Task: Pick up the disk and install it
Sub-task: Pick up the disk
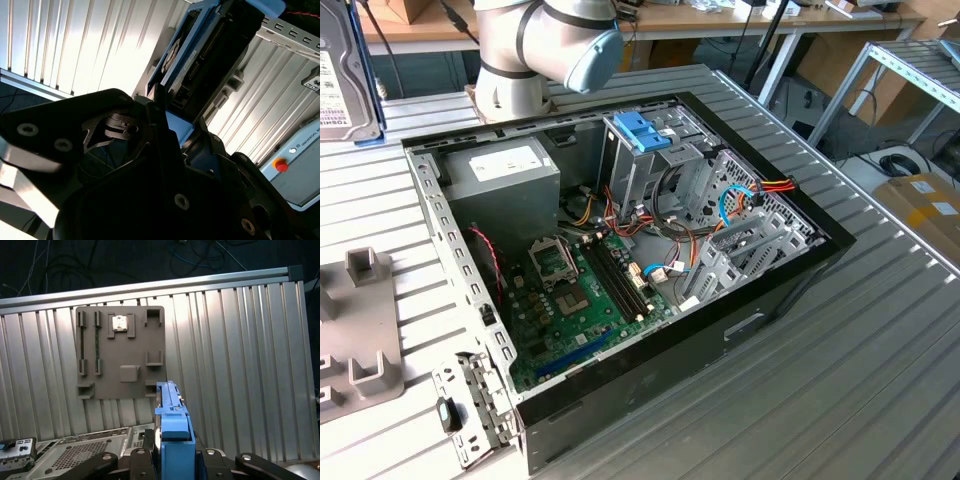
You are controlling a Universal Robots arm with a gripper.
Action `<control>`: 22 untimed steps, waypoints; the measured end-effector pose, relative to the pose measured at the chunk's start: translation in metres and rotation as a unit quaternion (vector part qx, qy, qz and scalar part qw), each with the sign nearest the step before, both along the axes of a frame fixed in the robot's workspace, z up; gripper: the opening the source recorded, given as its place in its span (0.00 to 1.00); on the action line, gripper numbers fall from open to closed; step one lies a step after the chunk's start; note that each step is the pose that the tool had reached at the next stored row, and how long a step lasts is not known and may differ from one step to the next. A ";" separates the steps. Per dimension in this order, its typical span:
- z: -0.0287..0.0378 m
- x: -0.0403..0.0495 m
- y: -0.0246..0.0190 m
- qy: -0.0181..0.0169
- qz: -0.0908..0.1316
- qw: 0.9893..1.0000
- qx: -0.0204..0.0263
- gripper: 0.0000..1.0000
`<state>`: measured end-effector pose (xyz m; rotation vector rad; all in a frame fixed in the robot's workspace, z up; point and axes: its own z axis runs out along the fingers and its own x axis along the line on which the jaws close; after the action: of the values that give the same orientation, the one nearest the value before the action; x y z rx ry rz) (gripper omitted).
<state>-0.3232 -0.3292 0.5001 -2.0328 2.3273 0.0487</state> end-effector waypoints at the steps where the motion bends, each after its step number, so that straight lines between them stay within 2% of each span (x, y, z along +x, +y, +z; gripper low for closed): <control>1: 0.0000 0.0007 0.0000 0.000 0.000 1.000 0.000 0.37; 22: 0.0000 0.0153 0.0000 0.000 0.000 1.000 0.000 0.37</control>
<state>-0.3080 -0.3292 0.5001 -2.0328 2.3273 0.0487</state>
